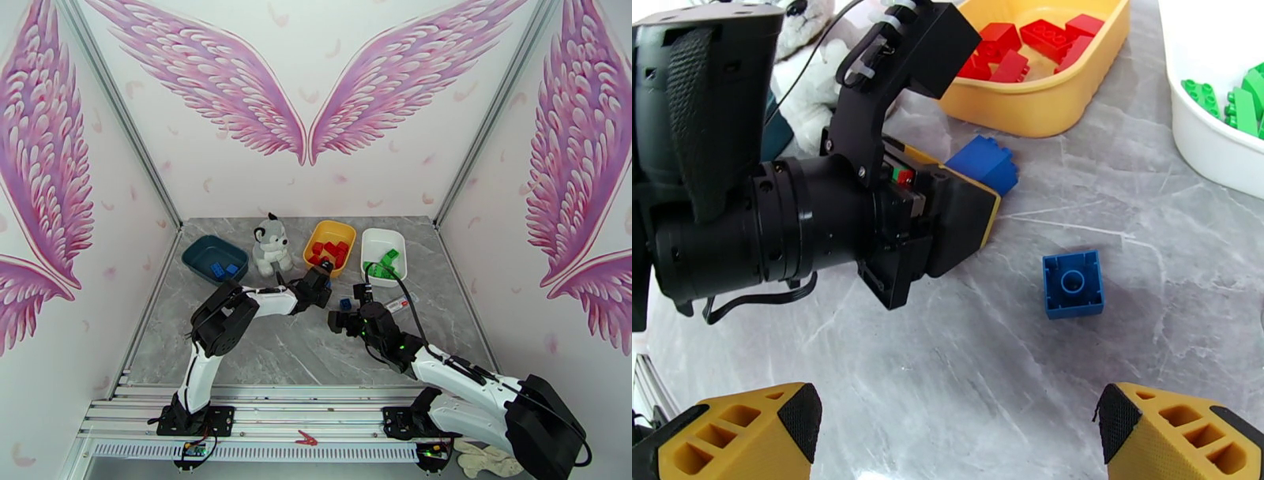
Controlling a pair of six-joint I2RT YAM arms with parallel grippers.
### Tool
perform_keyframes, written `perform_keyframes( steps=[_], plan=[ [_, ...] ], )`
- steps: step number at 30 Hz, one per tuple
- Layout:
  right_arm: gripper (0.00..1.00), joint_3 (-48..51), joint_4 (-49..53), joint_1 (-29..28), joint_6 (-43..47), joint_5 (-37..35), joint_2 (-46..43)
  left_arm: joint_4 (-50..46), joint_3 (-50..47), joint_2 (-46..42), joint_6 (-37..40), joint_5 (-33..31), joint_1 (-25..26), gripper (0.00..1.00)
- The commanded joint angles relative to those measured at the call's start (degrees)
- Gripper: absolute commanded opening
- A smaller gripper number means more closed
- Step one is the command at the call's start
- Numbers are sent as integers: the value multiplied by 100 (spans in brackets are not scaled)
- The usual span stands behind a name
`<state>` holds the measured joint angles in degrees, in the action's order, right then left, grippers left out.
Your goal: Sort the legos into containers by color
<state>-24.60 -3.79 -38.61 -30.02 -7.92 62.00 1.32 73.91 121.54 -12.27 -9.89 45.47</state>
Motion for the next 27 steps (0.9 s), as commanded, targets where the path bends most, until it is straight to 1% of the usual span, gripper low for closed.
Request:
perform_keyframes(
  steps=[1,8,14,17,21,25,27],
  plan=[
    [99,28,-44,45,-87,8,47,154,-321,-502,-65,-130,109,29],
    [98,71,-99,40,-91,100,44,375,-1285,-1424,-281,-432,172,28],
    [98,104,-232,39,-149,285,119,366,-2210,-2583,-483,-989,119,28],
    [97,104,-344,30,-180,424,198,274,-2589,-3171,-628,-1378,-43,28],
    [97,91,-446,18,-232,540,307,154,-3077,-3877,-973,-1641,-621,29],
    [97,68,-495,7,-233,598,389,-2,-3348,-4370,-1322,-1612,-1491,29],
    [97,47,-516,3,-248,621,437,-76,-3357,-4469,-1390,-1539,-1941,29]
  ],
)
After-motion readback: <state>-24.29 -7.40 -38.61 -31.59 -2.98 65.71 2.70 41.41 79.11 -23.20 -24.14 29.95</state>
